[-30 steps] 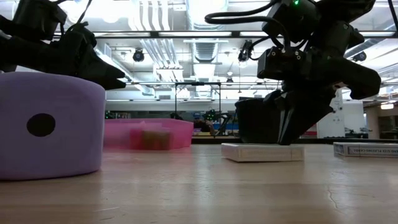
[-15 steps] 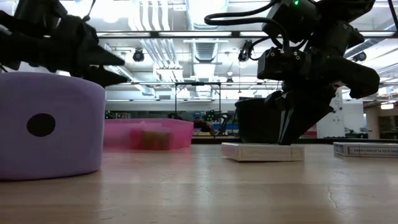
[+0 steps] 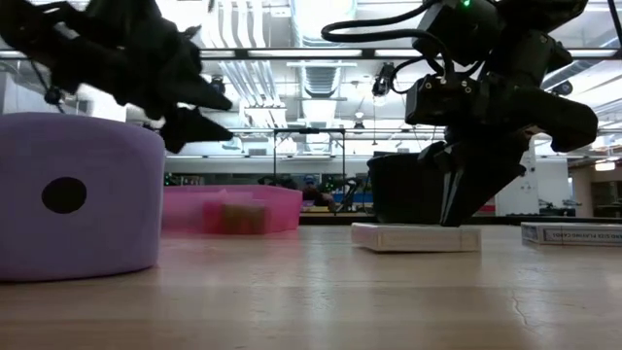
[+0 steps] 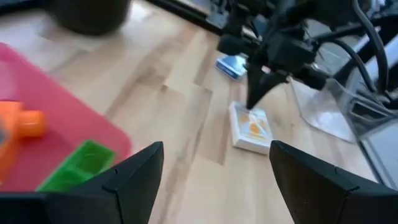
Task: Pick & Place Toys
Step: Put the yellow deck of cards into the transparent bin
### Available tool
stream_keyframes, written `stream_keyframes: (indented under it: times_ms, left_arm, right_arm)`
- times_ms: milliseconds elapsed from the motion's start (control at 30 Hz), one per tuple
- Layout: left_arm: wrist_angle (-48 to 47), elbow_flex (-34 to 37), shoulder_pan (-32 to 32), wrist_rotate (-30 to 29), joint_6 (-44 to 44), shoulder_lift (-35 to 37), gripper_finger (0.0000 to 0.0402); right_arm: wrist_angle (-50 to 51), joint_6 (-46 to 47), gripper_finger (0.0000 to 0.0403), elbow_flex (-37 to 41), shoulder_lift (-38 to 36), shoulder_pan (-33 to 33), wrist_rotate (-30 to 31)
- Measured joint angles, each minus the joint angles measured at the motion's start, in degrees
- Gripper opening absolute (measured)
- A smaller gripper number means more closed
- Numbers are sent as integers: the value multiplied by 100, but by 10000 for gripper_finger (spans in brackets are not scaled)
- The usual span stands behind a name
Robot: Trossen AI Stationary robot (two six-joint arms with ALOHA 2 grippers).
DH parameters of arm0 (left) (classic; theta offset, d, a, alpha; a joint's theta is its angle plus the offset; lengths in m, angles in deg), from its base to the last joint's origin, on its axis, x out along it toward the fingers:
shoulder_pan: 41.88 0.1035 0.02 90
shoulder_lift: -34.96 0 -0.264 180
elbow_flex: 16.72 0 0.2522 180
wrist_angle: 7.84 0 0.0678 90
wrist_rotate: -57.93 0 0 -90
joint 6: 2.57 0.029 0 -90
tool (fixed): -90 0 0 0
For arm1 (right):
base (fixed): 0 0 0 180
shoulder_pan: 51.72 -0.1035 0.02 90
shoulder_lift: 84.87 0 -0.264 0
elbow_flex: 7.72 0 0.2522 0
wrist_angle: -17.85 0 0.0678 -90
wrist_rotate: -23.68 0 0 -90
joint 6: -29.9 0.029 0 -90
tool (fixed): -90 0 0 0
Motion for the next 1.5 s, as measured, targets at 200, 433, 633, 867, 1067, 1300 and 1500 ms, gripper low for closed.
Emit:
stream_keyframes:
  times_ms: [200, 433, 633, 867, 1067, 1300, 1500]
  left_arm:
    - [-9, -653, -118, 189, 8, -854, 295]
    - [-254, -1030, -156, 224, -135, -1310, 295]
    - [-404, -1247, -163, 816, -550, -1525, 295]
    - [-503, -1382, -219, 894, -859, -1717, 295]
    - [-553, -1627, -318, 987, -883, -2222, 295]
    - [-587, -2243, -333, 1641, -1007, -3016, 295]
    - [-1161, -2784, -331, 1794, -619, -3490, 295]
  right_arm:
    - [132, 130, 18, -7, -4, -30, -40]
    - [264, 246, 18, -11, -13, -43, -139]
    - [496, 297, 18, -22, -17, -45, -199]
    - [485, 381, 18, -25, 24, -23, -201]
    - [472, 413, 18, -46, 168, -17, -205]
    - [482, 424, 18, -48, 168, 5, -380]
    - [604, 408, 18, -40, -158, -15, -236]
